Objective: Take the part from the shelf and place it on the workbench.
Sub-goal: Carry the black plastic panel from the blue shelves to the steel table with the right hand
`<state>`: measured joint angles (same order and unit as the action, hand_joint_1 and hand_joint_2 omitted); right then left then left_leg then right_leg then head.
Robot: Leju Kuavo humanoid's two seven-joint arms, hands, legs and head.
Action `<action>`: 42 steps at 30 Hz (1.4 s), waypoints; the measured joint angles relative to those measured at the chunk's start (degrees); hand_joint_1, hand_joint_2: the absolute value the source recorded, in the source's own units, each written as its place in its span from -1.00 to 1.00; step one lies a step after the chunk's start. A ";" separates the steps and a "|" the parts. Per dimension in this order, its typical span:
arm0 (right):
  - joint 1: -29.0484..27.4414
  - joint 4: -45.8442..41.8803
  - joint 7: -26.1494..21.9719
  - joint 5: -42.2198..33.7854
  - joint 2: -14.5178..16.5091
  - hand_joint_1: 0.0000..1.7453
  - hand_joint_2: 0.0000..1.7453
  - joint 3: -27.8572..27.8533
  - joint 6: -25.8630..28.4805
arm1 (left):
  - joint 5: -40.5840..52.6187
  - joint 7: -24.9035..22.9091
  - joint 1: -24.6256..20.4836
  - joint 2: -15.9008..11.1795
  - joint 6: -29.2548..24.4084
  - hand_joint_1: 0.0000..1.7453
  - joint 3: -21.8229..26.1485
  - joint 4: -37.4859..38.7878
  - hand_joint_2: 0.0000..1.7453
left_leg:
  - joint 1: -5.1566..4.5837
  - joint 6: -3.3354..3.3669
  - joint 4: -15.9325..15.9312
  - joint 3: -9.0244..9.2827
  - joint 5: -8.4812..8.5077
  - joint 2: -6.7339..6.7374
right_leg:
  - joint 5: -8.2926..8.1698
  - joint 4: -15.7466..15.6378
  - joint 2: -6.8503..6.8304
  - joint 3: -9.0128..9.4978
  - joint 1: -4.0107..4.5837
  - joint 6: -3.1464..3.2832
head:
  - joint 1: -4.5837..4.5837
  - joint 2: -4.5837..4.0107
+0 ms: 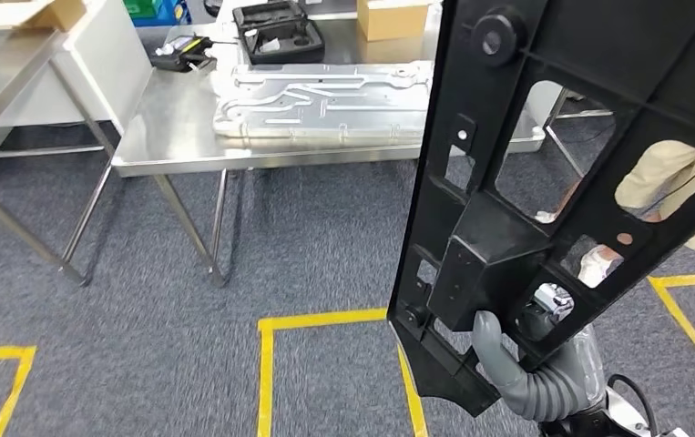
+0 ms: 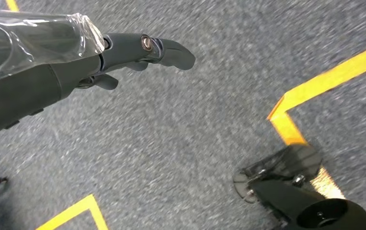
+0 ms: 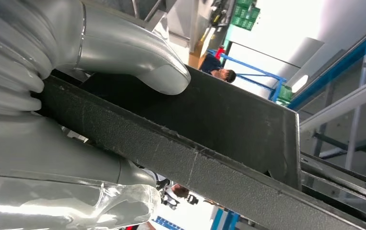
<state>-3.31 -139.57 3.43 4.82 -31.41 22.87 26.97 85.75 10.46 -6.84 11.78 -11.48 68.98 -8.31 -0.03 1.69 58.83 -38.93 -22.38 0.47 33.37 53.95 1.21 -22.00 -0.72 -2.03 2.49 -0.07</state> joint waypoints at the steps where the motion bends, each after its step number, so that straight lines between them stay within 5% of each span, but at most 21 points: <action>1: 0.01 -0.01 0.02 -0.01 0.00 1.00 1.00 0.00 -0.01 | 0.00 0.00 0.04 0.00 -0.01 -1.00 0.01 0.00 1.00 | -0.09 0.54 -0.87 0.24 1.17 0.03 | 0.34 -0.12 0.11 0.55 0.07 -0.41 | -0.07 0.00; 4: 0.09 -0.04 0.02 0.00 -0.05 1.00 1.00 -0.01 0.02 | 0.02 0.01 -0.11 -0.01 -0.02 -1.00 0.01 -0.01 1.00 | 0.09 2.06 -1.48 1.86 0.34 -0.15 | -1.02 3.14 -0.11 -0.31 0.03 -1.32 | -0.03 0.00; 6: 0.13 -0.07 -0.01 0.03 -0.09 1.00 1.00 -0.01 0.04 | 0.02 -0.01 -0.20 -0.01 -0.02 -1.00 0.01 -0.02 1.00 | 0.21 2.75 -2.02 3.51 -0.63 -0.30 | -1.14 10.45 -0.48 -4.80 -0.06 -1.63 | 0.10 0.00; 9: 0.12 -0.08 -0.02 0.03 -0.09 1.00 1.00 -0.01 0.05 | 0.02 -0.03 -0.10 0.00 -0.02 -1.00 0.01 -0.02 1.00 | 0.04 3.12 -2.40 6.49 -2.97 -0.48 | 4.71 18.40 -0.63 -12.41 -0.06 -1.89 | 0.15 0.00; 11: 0.11 -0.08 -0.01 0.03 -0.09 1.00 1.00 -0.01 0.05 | 0.02 -0.03 -0.07 0.00 -0.02 -1.00 0.01 -0.02 1.00 | -0.11 3.14 -2.43 8.88 -4.82 -0.70 | 6.75 16.77 -0.64 -14.72 -0.05 -1.80 | 0.15 0.00; 12: 0.11 -0.08 -0.01 0.03 -0.09 1.00 1.00 -0.01 0.05 | 0.02 -0.02 -0.07 0.00 -0.02 -1.00 0.01 -0.02 1.00 | -0.20 3.10 -2.44 10.19 -5.80 -0.78 | 4.98 13.98 -0.68 -15.06 -0.02 -1.58 | 0.16 0.00; 15: 0.02 -0.07 0.02 0.01 -0.08 1.00 1.00 0.01 0.05 | 0.02 0.01 0.00 0.02 -0.02 -1.00 0.02 0.01 1.00 | -0.39 2.57 -2.58 13.20 -8.68 -0.94 | -6.83 5.55 -1.04 -14.74 0.51 -0.62 | 0.08 0.00; 16: -0.02 -0.08 0.05 0.01 -0.09 1.00 1.00 0.01 0.05 | 0.02 0.01 0.00 0.02 -0.02 -1.00 0.02 0.02 1.00 | -0.40 2.23 -2.58 14.05 -9.29 -0.96 | -8.91 4.48 -1.07 -14.38 0.76 -0.36 | 0.04 0.00; 18: 0.02 -0.19 0.09 0.03 -0.14 1.00 1.00 0.01 0.05 | 0.02 0.00 -0.23 0.01 -0.02 -1.00 0.03 0.03 1.00 | -0.37 1.47 -1.64 14.88 -9.40 -0.88 | -8.86 3.84 -0.94 -12.99 0.96 0.13 | 0.01 0.01; 19: 0.06 -0.26 0.07 0.05 -0.14 1.00 1.00 0.00 0.05 | 0.02 -0.02 -0.41 0.02 -0.03 -1.00 0.03 0.03 1.00 | -0.31 1.20 0.01 14.57 -8.87 -0.82 | -8.57 3.48 -0.90 -12.13 0.83 0.51 | 0.00 0.00; 21: 0.09 -0.34 0.04 0.07 -0.13 1.00 1.00 0.01 0.05 | 0.02 -0.09 -0.78 0.10 -0.07 -1.00 0.03 0.04 1.00 | -0.16 0.64 5.98 11.12 -8.58 -0.77 | -7.83 2.81 -0.93 -10.35 0.54 1.13 | -0.16 0.01; 23: 0.07 -0.36 0.03 0.07 -0.14 1.00 1.00 0.01 0.05 | 0.02 -0.20 -0.80 0.19 -0.10 -1.00 0.03 0.05 1.00 | 0.01 0.08 12.74 5.87 -11.07 -0.76 | -6.79 2.36 -0.82 -8.85 0.46 1.43 | -0.29 0.01; 25: 0.03 -0.35 0.05 0.05 -0.13 1.00 1.00 0.02 0.05 | 0.02 -0.28 -0.54 0.15 -0.14 -1.00 0.04 0.05 1.00 | 0.09 -0.23 14.99 1.99 -14.30 -0.76 | -5.53 2.15 -0.55 -7.22 0.36 1.36 | -0.28 0.00; 27: 0.01 -0.34 0.07 0.05 -0.12 1.00 1.00 0.03 0.05 | 0.02 -0.33 -0.42 0.09 -0.15 -1.00 0.07 0.05 1.00 | 0.06 -0.08 10.74 1.23 -12.88 -0.76 | -4.18 2.11 -0.36 -5.44 0.28 1.19 | -0.29 0.00; 30: 0.01 -0.34 0.07 0.05 -0.09 1.00 1.00 0.05 0.05 | 0.02 -0.36 -0.36 -0.06 -0.16 -1.00 0.15 0.05 1.00 | -0.47 0.99 1.27 3.02 -4.56 -0.95 | -2.25 1.98 0.00 -3.18 0.31 0.56 | -0.29 0.00; 34: -0.22 -0.34 0.09 0.05 -0.05 1.00 1.00 0.09 0.04 | 0.02 -0.43 -0.14 -0.11 -0.17 -1.00 0.56 0.05 1.00 | -0.57 2.43 -1.25 5.22 -2.66 -1.22 | -2.23 3.16 0.30 -1.92 0.30 -0.82 | -0.30 0.01; 36: -0.13 -0.38 0.03 0.08 -0.08 1.00 1.00 0.08 0.05 | 0.02 -0.41 -0.28 -0.11 -0.25 -1.00 0.76 0.04 1.00 | -0.15 3.09 -1.78 6.64 -2.20 -1.10 | -1.44 6.96 -0.09 -3.61 0.26 -1.23 | -0.19 -0.01; 39: -0.18 -0.40 0.05 0.08 -0.09 1.00 1.00 0.07 0.05 | 0.02 -0.40 -0.42 -0.15 -0.32 -1.00 1.00 0.05 1.00 | 0.04 3.37 -1.97 7.37 -3.05 -1.08 | 2.96 16.39 -0.44 -10.82 -0.04 -1.84 | -0.09 0.00; 41: -0.29 -0.40 0.07 0.08 -0.08 1.00 1.00 0.08 0.05 | 0.02 -0.40 -0.13 -0.15 -0.30 -1.00 1.07 0.05 1.00 | 0.05 3.27 -1.97 8.14 -3.98 -1.12 | 4.14 17.32 -0.53 -13.88 -0.17 -2.12 | -0.08 0.00; 42: -0.29 -0.40 0.07 0.08 -0.08 1.00 1.00 0.08 0.05 | 0.02 -0.40 0.00 -0.15 -0.30 -1.00 1.09 0.05 1.00 | 0.04 3.16 -1.97 8.78 -4.55 -1.15 | 2.73 15.05 -0.59 -14.08 -0.20 -2.15 | -0.08 0.00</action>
<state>-3.61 -139.97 3.50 4.90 -31.49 22.95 27.02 85.77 10.05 -6.84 11.63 -11.78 70.06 -8.26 0.01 4.85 56.86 -30.16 -26.93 -0.68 36.11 69.00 0.62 -36.08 -0.91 -4.18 2.40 -0.07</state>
